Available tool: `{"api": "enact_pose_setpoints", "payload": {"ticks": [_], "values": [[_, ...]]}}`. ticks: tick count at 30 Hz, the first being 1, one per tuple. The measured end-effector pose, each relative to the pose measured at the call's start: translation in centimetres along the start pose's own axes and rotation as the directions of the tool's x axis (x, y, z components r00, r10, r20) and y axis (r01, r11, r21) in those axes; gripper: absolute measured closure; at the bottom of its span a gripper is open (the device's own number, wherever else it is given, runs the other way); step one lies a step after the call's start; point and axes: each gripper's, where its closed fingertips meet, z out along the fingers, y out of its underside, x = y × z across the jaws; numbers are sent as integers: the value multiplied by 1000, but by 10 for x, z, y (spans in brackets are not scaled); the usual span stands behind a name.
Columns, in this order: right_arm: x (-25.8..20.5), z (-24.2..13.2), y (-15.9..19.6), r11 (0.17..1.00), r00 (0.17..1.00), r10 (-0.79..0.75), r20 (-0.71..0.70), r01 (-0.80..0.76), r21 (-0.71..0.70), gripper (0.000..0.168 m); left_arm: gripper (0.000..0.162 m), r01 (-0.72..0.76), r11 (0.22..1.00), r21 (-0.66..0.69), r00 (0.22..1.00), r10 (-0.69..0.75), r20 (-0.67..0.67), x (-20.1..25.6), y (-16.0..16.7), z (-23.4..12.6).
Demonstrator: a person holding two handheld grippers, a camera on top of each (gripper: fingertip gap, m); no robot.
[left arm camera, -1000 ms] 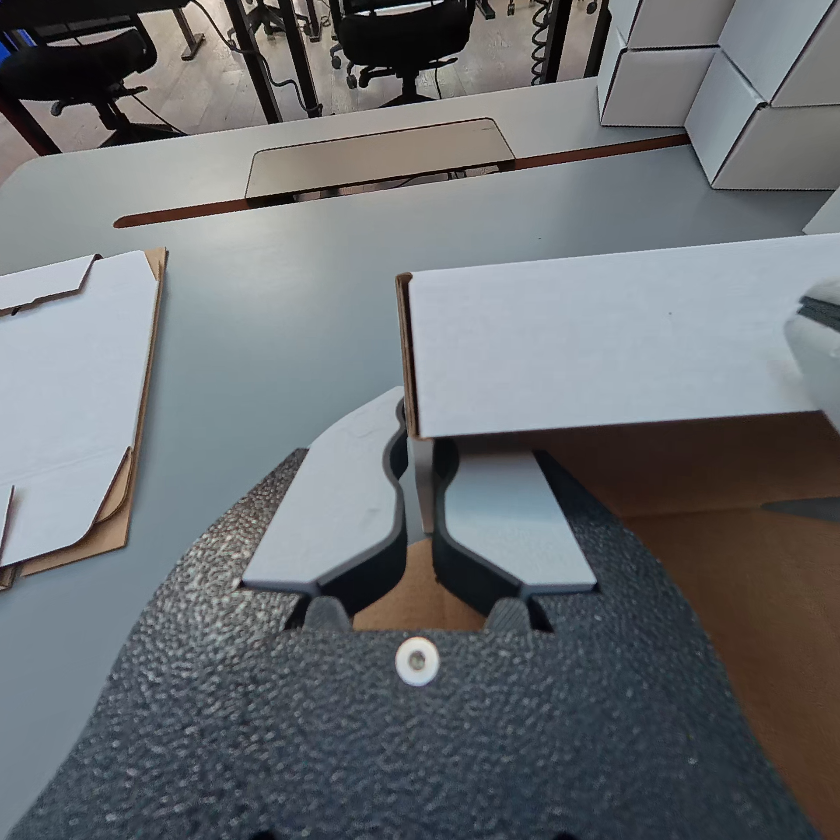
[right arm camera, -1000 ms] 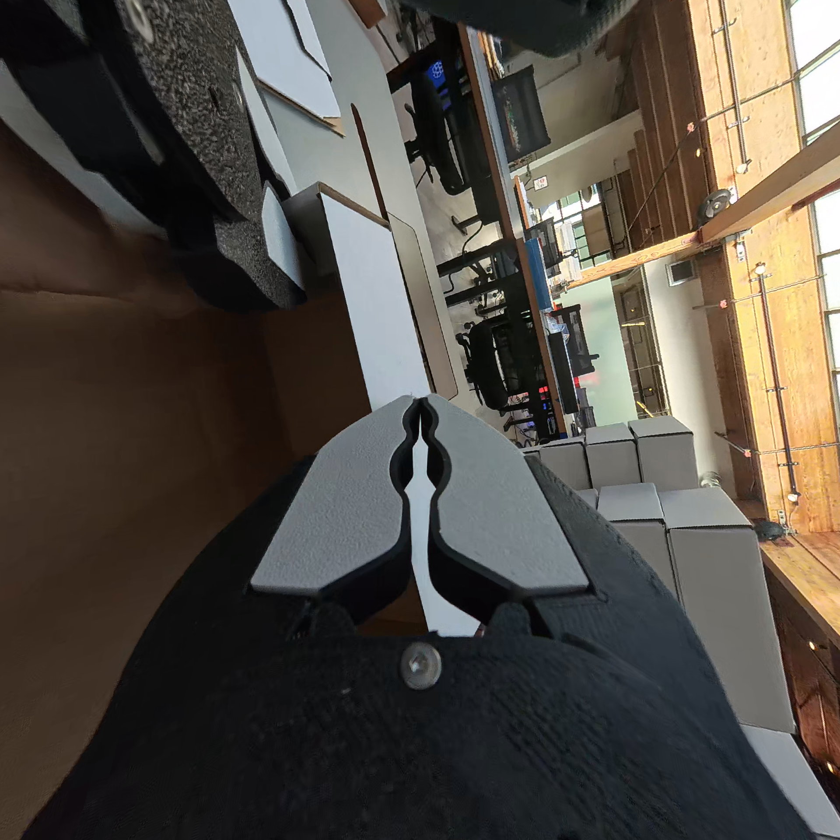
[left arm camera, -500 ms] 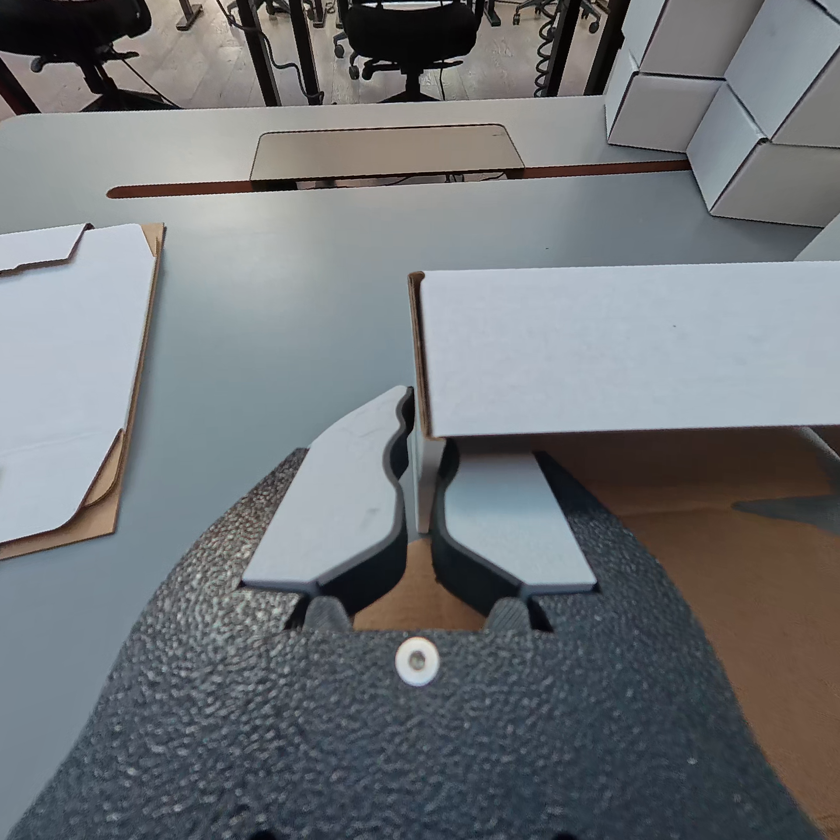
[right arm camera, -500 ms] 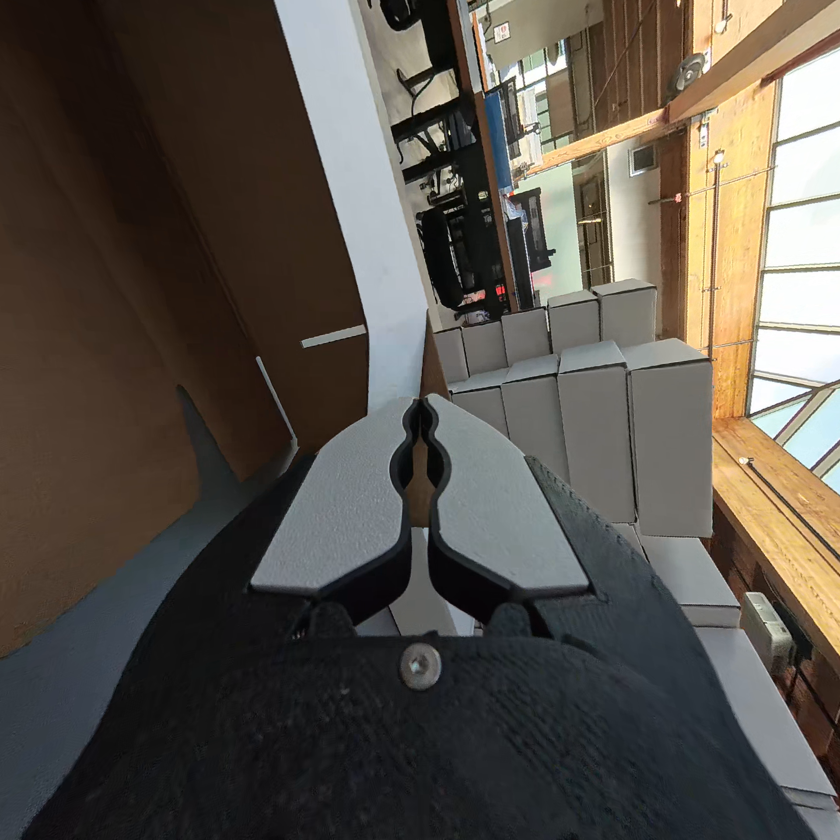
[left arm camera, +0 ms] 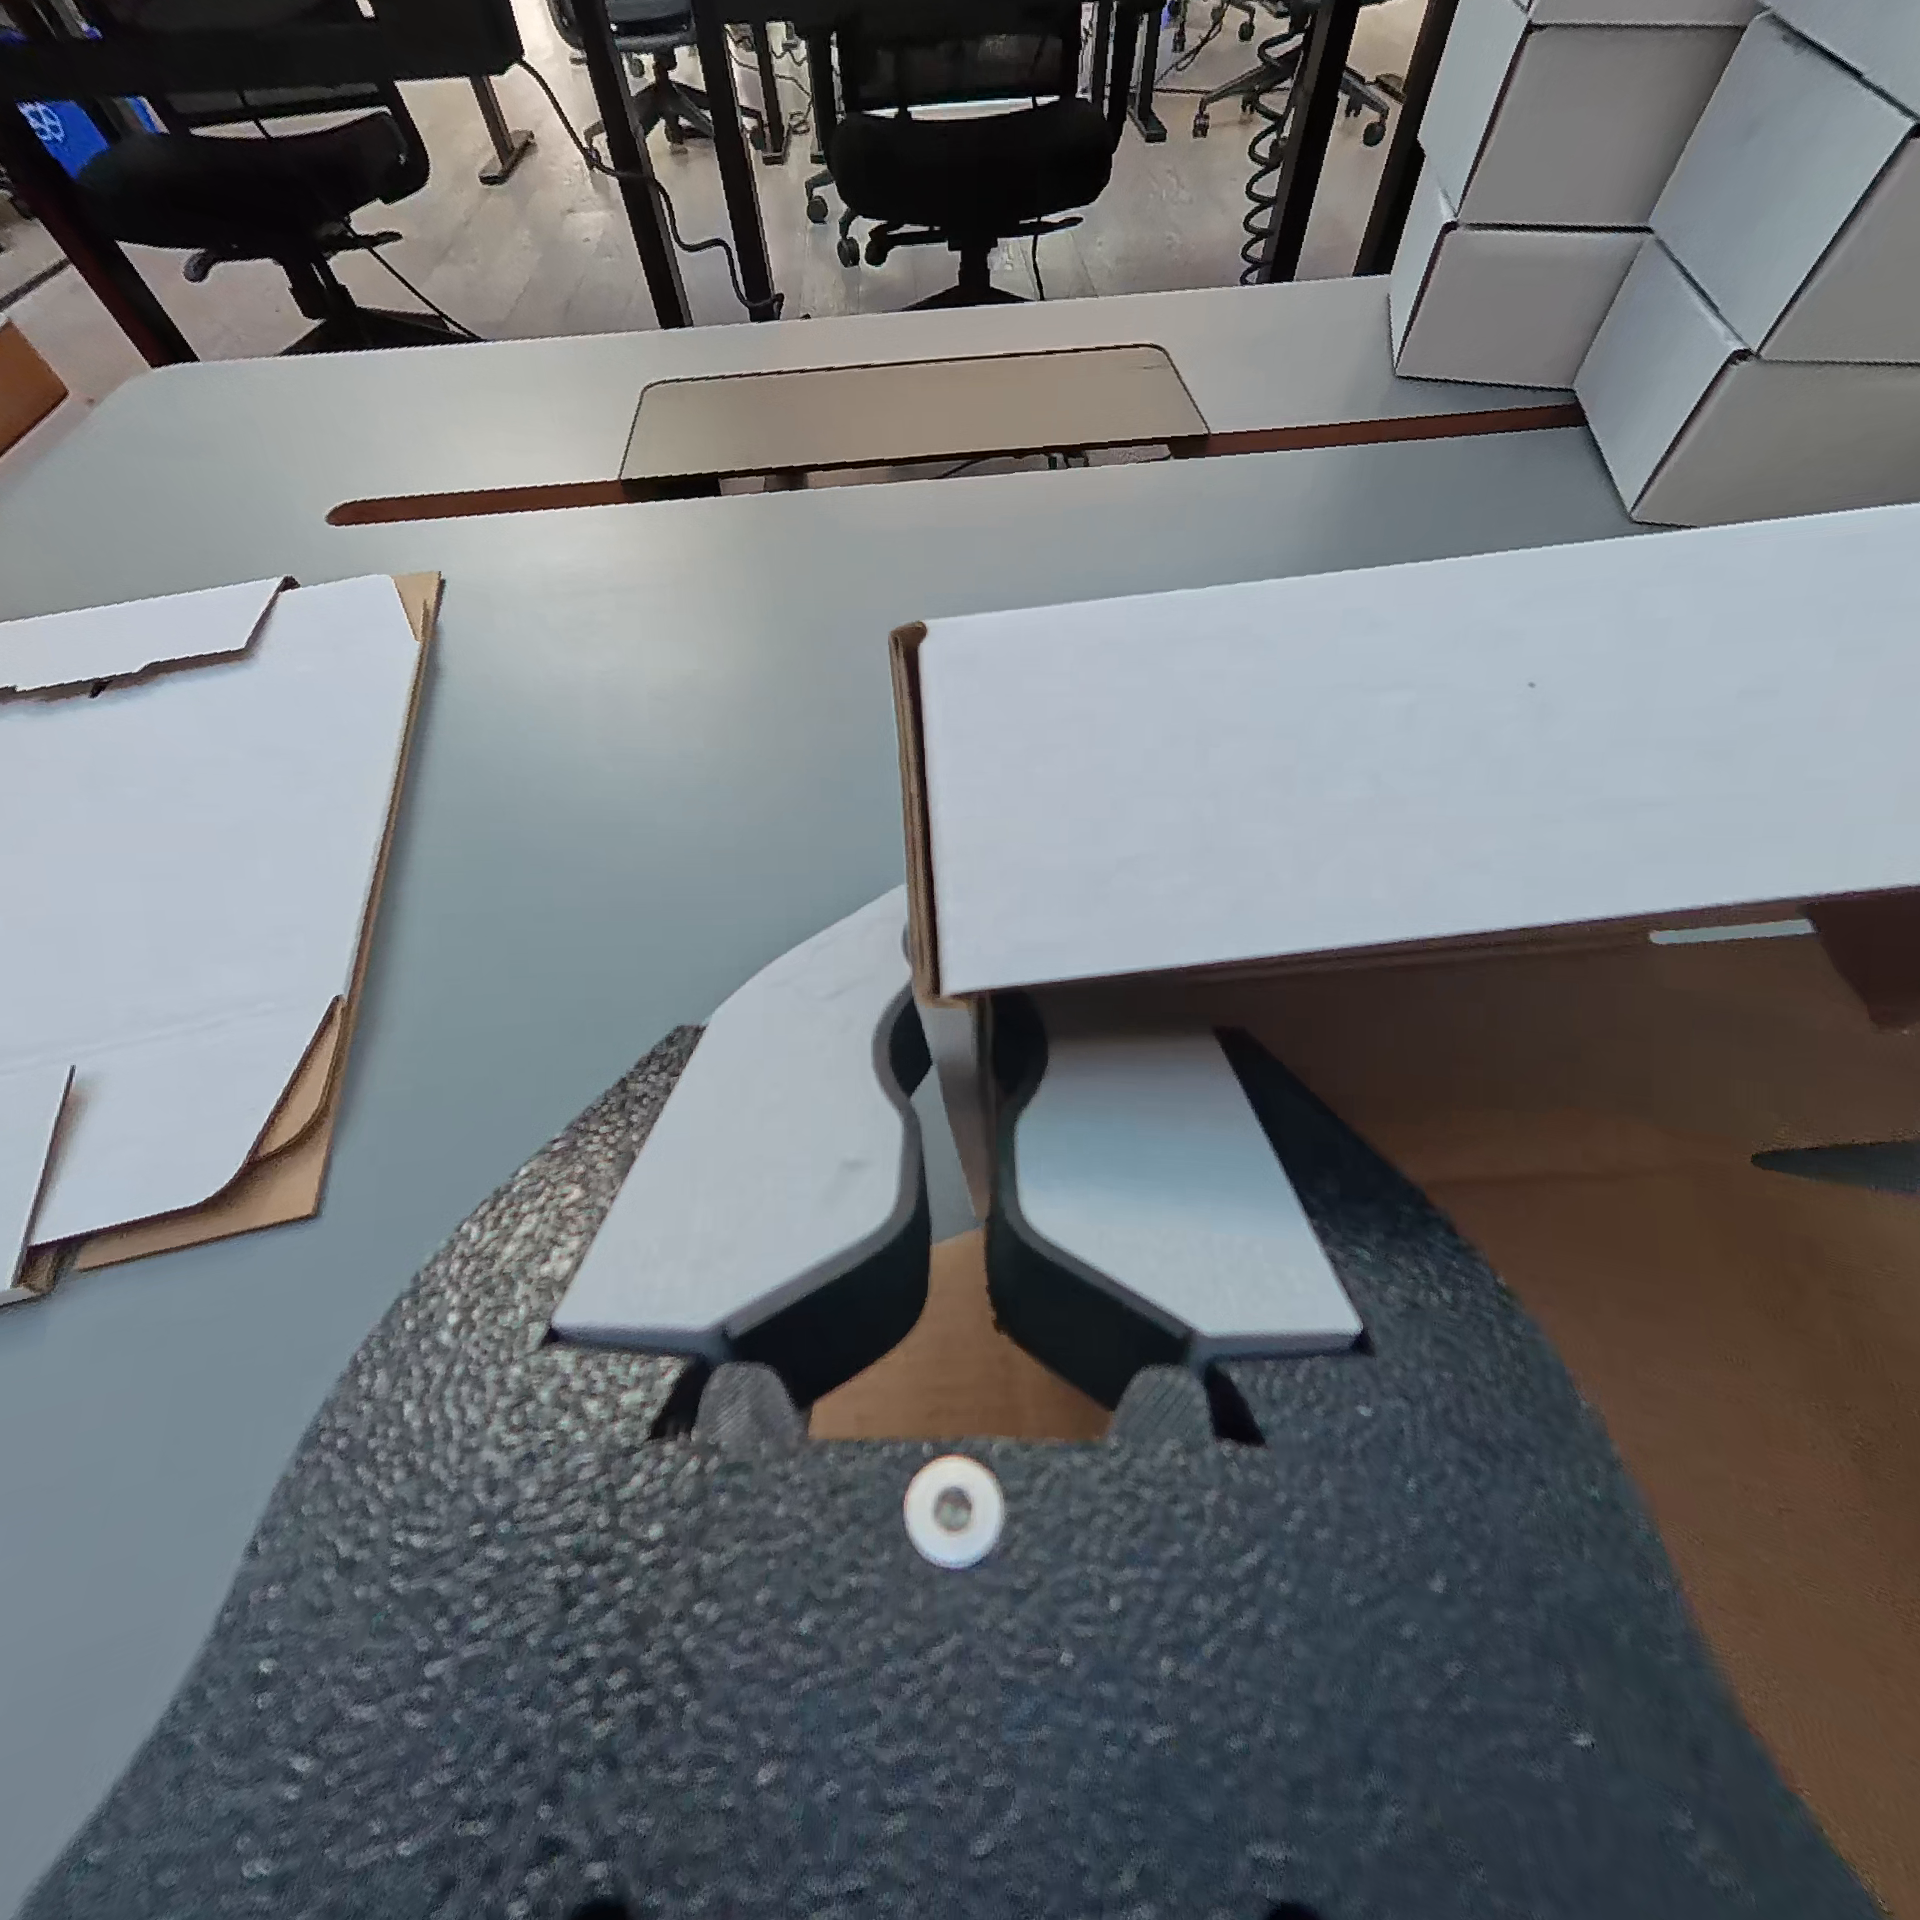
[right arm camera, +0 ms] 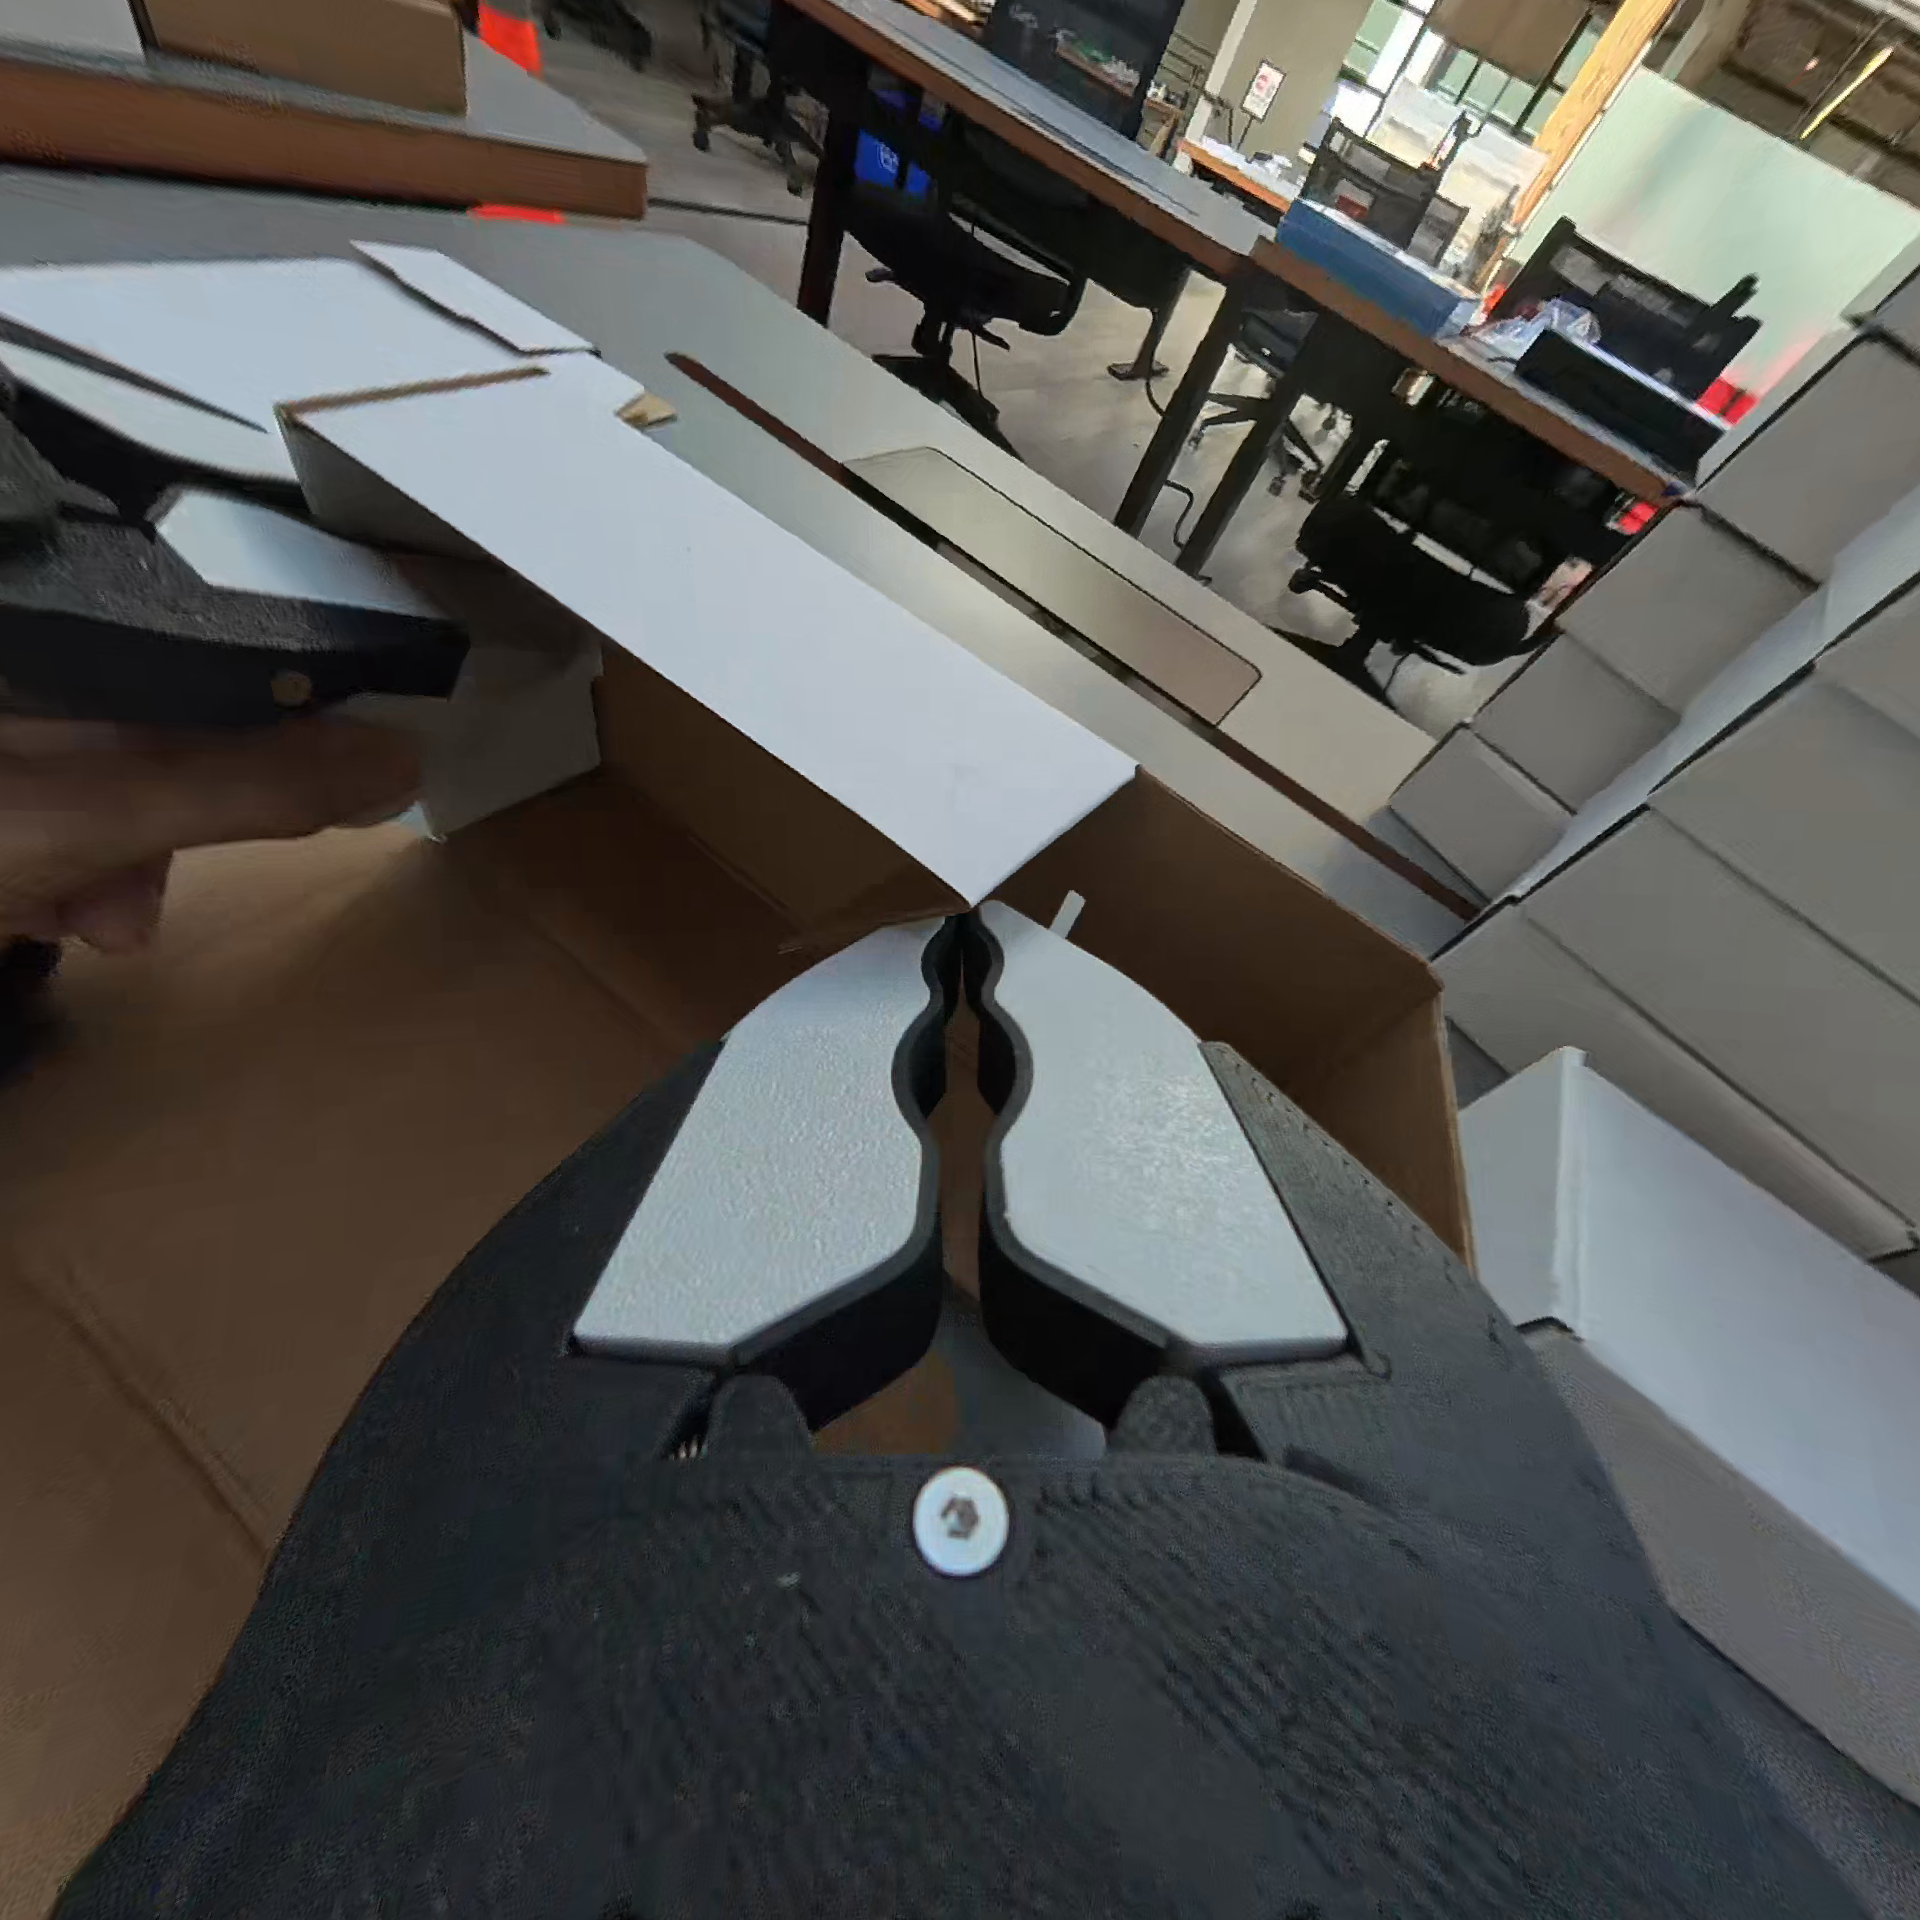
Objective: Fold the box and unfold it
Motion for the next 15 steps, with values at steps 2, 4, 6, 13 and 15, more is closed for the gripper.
{"api": "enact_pose_setpoints", "payload": {"ticks": [2,4,6,13,15], "values": [[-5,0,-8,965,960,247,130,-257,59,168,156,-26,1000,4,1000,26,14,1,0,-1],[-9,-4,-24,853,830,466,307,-514,95,168,155,-87,996,12,996,86,38,3,-1,-2],[-9,-6,-32,727,681,600,420,-683,71,168,154,-145,989,16,987,144,66,5,-2,-2],[-13,-12,-52,540,481,660,577,-838,81,168,153,-140,989,45,989,137,54,6,-4,-5],[-16,-10,-49,579,508,660,553,-813,55,168,154,-86,995,58,995,83,46,2,-6,-6]]}}
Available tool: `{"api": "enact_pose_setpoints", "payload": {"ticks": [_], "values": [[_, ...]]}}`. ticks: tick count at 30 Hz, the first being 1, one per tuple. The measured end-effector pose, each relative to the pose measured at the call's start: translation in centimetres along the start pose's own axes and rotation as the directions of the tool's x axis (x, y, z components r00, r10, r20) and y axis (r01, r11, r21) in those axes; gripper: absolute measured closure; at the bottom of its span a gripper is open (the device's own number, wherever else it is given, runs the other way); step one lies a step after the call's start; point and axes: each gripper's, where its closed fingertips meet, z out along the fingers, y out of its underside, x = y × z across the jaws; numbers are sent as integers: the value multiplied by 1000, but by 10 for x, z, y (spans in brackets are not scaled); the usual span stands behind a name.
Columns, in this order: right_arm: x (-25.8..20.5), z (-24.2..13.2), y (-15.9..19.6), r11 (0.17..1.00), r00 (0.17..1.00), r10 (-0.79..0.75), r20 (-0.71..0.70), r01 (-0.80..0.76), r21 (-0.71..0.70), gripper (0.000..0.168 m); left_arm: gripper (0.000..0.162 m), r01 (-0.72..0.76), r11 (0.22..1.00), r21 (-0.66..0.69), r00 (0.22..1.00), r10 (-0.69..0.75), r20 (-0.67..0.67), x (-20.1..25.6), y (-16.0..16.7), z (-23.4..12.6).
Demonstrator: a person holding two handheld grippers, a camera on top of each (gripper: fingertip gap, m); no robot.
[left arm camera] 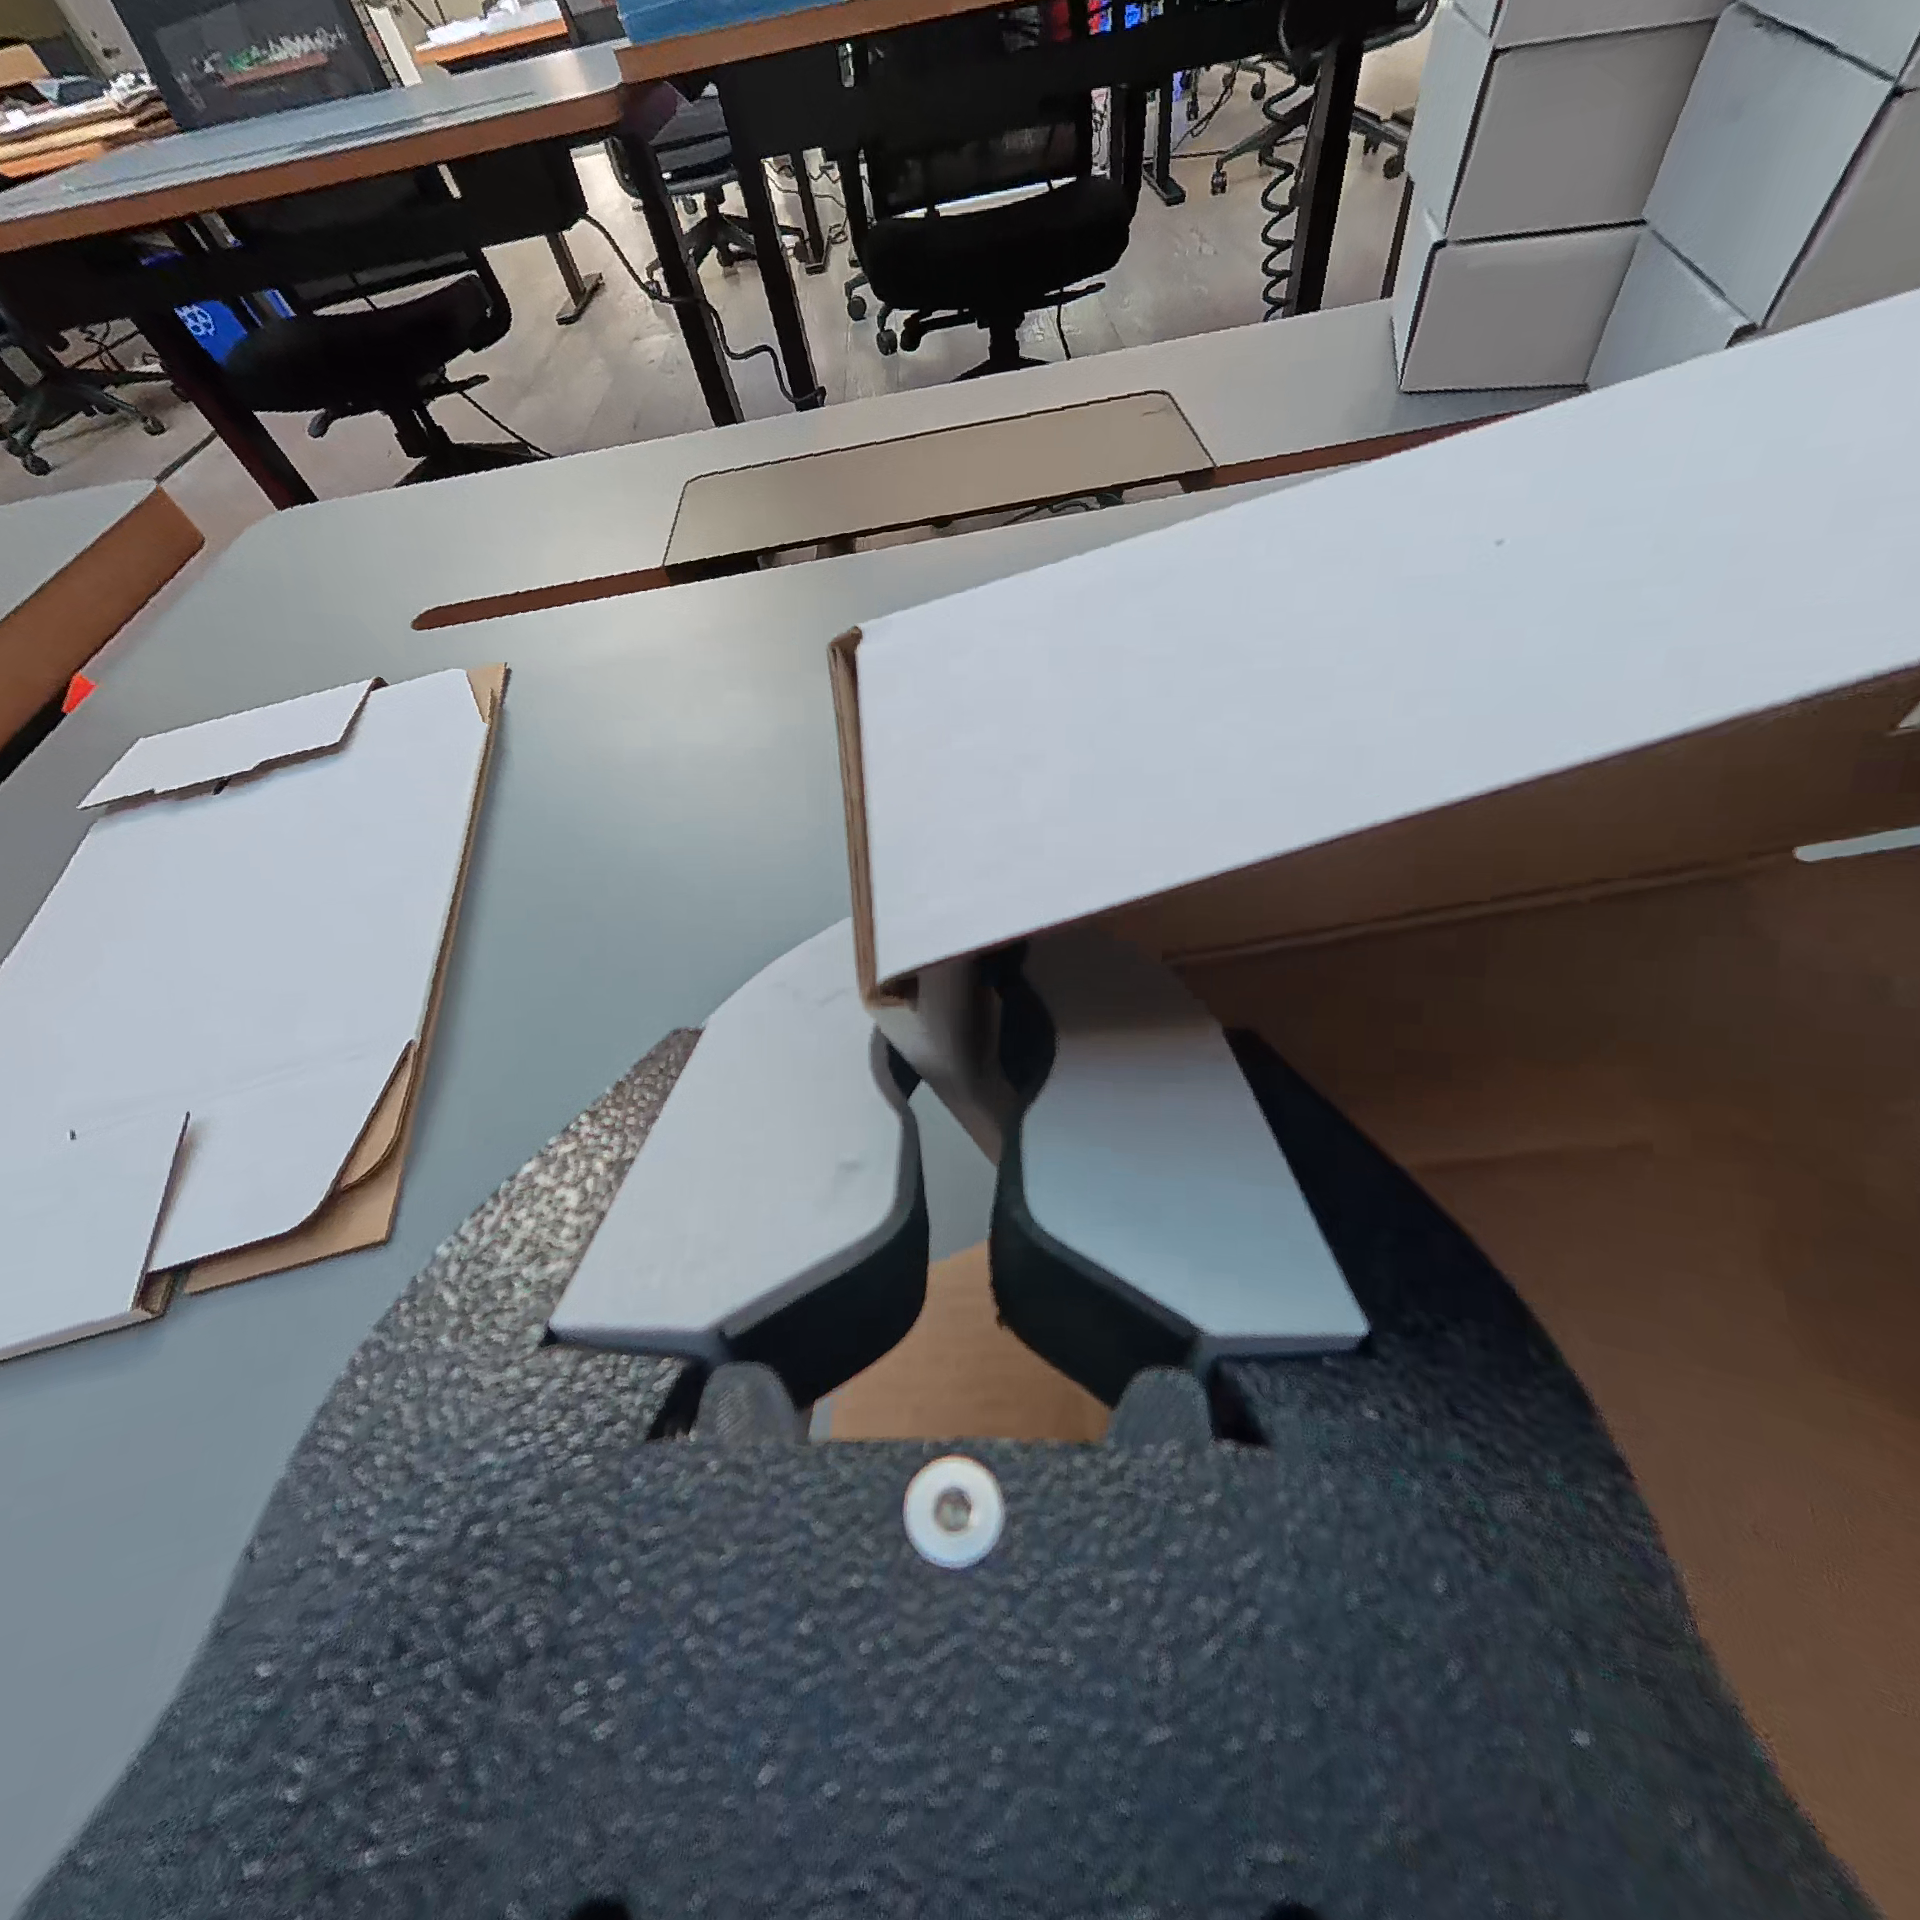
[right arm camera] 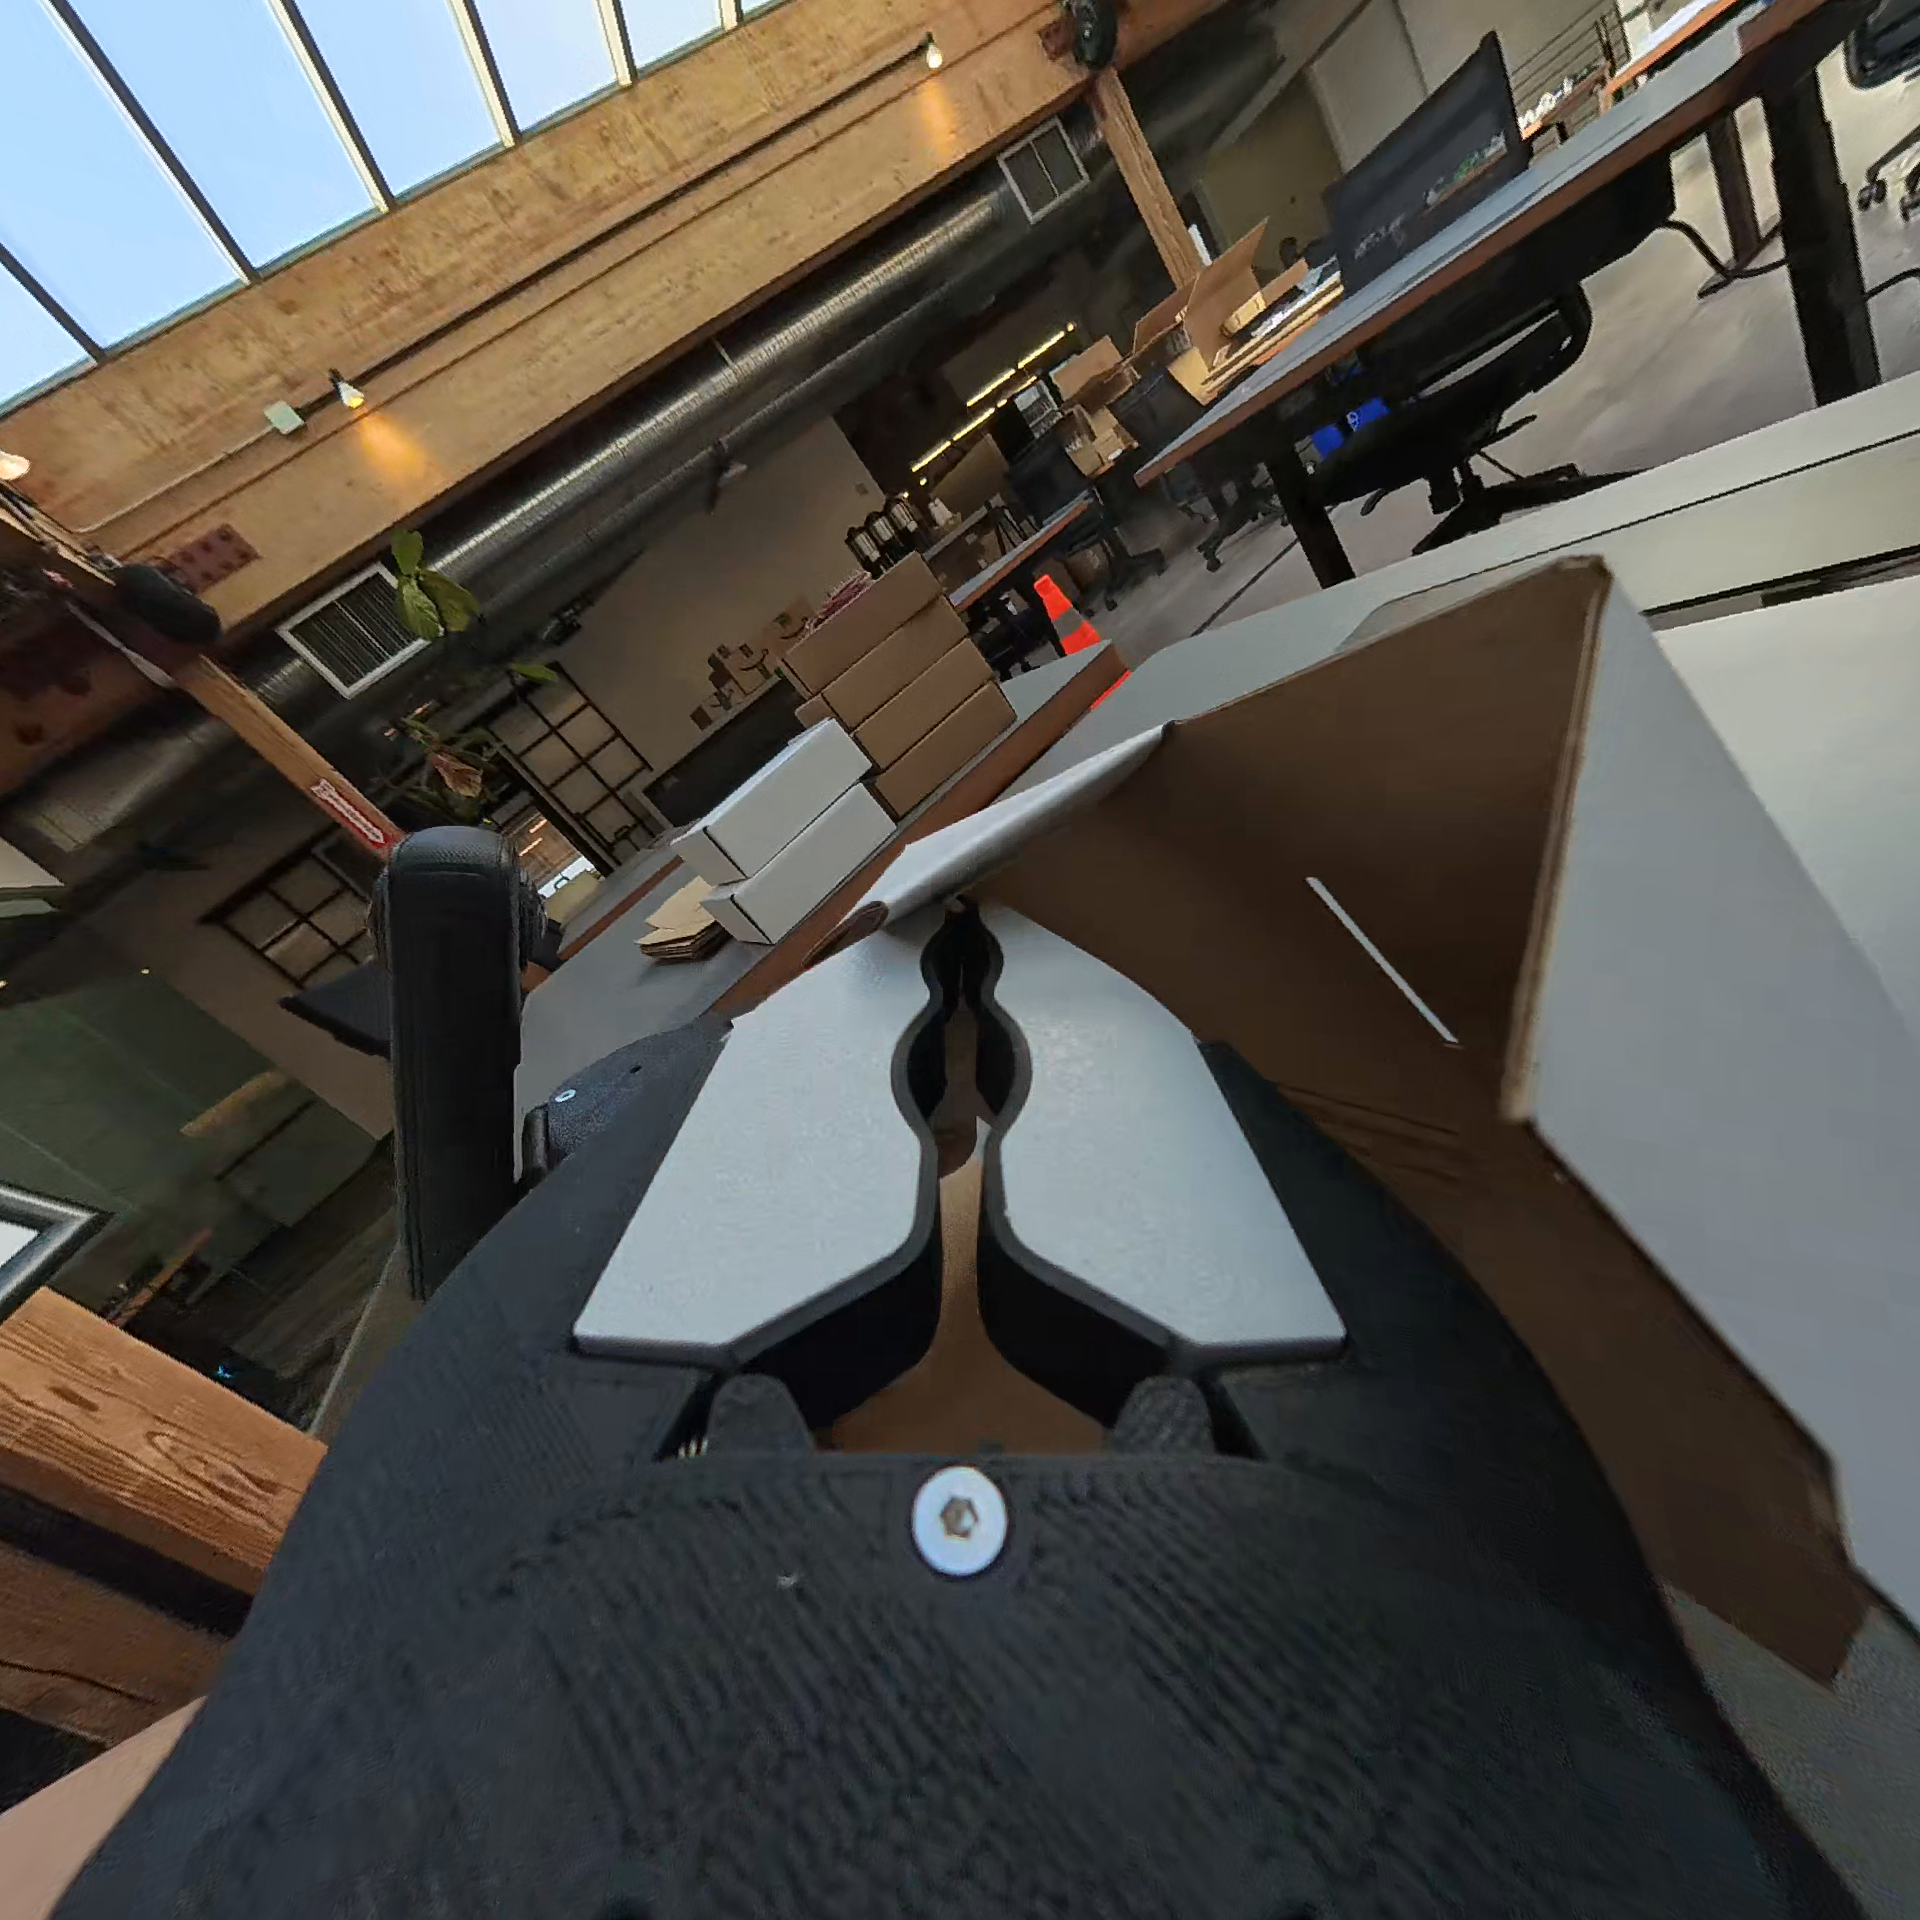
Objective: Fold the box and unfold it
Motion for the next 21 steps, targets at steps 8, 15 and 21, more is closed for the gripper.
{"api": "enact_pose_setpoints", "payload": {"ticks": [8,15,21], "values": [[5,-15,12,984,987,-133,-95,120,-128,168,157,202,979,33,979,-202,-15,-9,-10,-2],[8,-43,-2,993,985,-113,-131,106,-58,167,157,212,975,66,977,-211,-17,-13,-32,-7],[9,-63,-6,991,971,-133,-198,130,-30,165,157,207,974,96,978,-207,-6,-23,-47,-16]]}}
